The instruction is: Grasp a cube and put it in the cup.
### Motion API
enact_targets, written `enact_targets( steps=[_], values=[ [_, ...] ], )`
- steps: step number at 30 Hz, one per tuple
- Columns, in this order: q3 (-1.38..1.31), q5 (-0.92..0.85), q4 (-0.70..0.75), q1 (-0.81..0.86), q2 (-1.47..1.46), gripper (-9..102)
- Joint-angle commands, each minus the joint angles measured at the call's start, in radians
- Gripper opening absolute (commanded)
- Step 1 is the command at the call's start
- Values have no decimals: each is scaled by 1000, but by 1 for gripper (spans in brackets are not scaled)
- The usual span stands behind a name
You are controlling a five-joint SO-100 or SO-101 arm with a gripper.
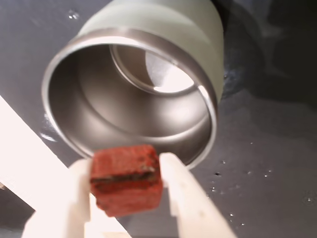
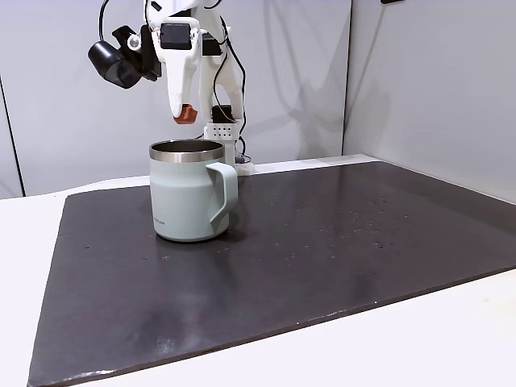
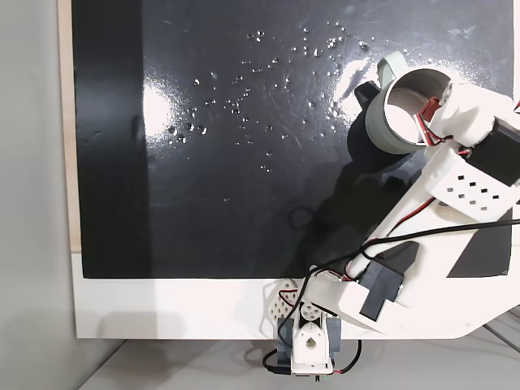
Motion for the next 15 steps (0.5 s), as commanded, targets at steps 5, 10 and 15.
enact_targets(
  steps=[5,10,15],
  values=[
    [-35,-8,5,6,-12,2],
    [-20,-8,6,3,-9,20],
    [-29,-9,6,3,-11,23]
  ],
)
